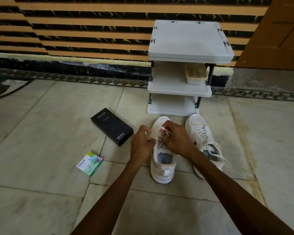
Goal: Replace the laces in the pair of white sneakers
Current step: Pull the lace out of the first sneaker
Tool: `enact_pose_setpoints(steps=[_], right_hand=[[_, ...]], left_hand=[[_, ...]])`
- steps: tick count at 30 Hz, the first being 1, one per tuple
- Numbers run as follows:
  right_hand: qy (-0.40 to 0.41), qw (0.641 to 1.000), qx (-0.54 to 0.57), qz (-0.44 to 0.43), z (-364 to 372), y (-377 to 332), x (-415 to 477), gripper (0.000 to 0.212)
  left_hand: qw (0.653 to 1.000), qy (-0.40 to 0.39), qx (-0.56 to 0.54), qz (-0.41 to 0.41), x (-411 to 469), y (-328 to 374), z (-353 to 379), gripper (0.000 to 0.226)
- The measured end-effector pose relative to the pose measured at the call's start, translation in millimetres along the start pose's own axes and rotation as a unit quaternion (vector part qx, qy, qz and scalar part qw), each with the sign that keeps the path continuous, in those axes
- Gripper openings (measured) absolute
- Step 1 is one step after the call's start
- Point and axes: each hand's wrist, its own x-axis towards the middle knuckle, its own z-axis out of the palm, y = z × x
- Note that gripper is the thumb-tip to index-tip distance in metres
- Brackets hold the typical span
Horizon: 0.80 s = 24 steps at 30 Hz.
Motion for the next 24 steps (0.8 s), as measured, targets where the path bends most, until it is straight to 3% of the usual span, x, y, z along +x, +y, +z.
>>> enact_pose_setpoints(steps=[3, 7, 9, 11, 12, 13, 14, 15, 16, 17, 18, 19, 20, 21, 23, 24], right_hand=[[-0.059, 0.990, -0.120, -0.039, 7.6, 1.6, -2.9, 0.025], [-0.022, 0.984, -0.160, -0.078, 4.3, 3.0, -5.3, 0.012], [0.013, 0.989, -0.131, -0.068, 0.7, 1.3, -10.1, 0.004], [0.128, 0.992, 0.002, 0.018, -1.7, -1.8, -13.0, 0.016], [0.203, 0.965, 0.130, 0.098, -4.4, -2.3, -11.6, 0.020], [0.262, 0.897, 0.295, 0.199, -9.0, -2.5, -8.0, 0.021], [0.274, 0.790, 0.458, 0.301, -14.5, -2.0, -3.4, 0.019], [0.249, 0.687, 0.570, 0.376, -19.3, -1.4, -1.4, 0.016], [0.218, 0.618, 0.629, 0.419, -21.3, 0.3, 0.0, 0.015], [0.197, 0.592, 0.654, 0.429, -20.9, 1.6, 0.1, 0.015], [0.183, 0.598, 0.664, 0.410, -20.2, 2.5, 1.0, 0.015], [0.172, 0.626, 0.659, 0.379, -18.8, 1.4, 0.9, 0.012], [0.156, 0.678, 0.630, 0.344, -16.5, -0.7, -0.4, 0.010], [0.134, 0.762, 0.557, 0.302, -14.0, -1.1, -2.0, 0.011], [0.061, 0.937, 0.283, 0.194, -9.8, 3.9, -4.8, 0.020], [0.023, 0.980, 0.147, 0.134, -6.9, 7.5, -4.6, 0.025]], left_hand=[[1.000, 0.007, -0.010, -0.014, -0.9, -1.6, -0.8, 0.030], [1.000, 0.006, -0.013, -0.011, -2.3, -1.0, -0.5, 0.030], [1.000, 0.011, -0.014, -0.005, -3.1, -1.3, -1.5, 0.029], [1.000, 0.017, -0.012, -0.003, -2.0, -2.8, -3.2, 0.027], [1.000, 0.018, -0.013, -0.004, -2.1, -3.5, -4.1, 0.026], [1.000, 0.016, -0.015, -0.005, -2.8, -3.5, -4.5, 0.026], [1.000, 0.013, -0.014, -0.006, -3.7, -2.9, -4.2, 0.026], [1.000, 0.011, -0.010, -0.008, -5.0, -2.2, -3.4, 0.026], [1.000, 0.013, -0.005, -0.007, -5.9, -1.1, -2.3, 0.026], [1.000, 0.016, -0.001, -0.004, -6.9, 0.3, -1.6, 0.027], [1.000, 0.017, 0.001, -0.002, -6.9, 2.2, -1.2, 0.027], [1.000, 0.017, 0.001, -0.002, -6.6, 2.8, -1.3, 0.027], [1.000, 0.014, -0.001, -0.005, -6.2, 2.7, -1.8, 0.027], [1.000, 0.012, -0.003, -0.008, -5.8, 2.3, -2.7, 0.027], [1.000, 0.007, -0.005, -0.010, -6.0, 1.5, -3.7, 0.027], [1.000, 0.005, -0.006, -0.009, -6.3, 1.3, -3.4, 0.027]])
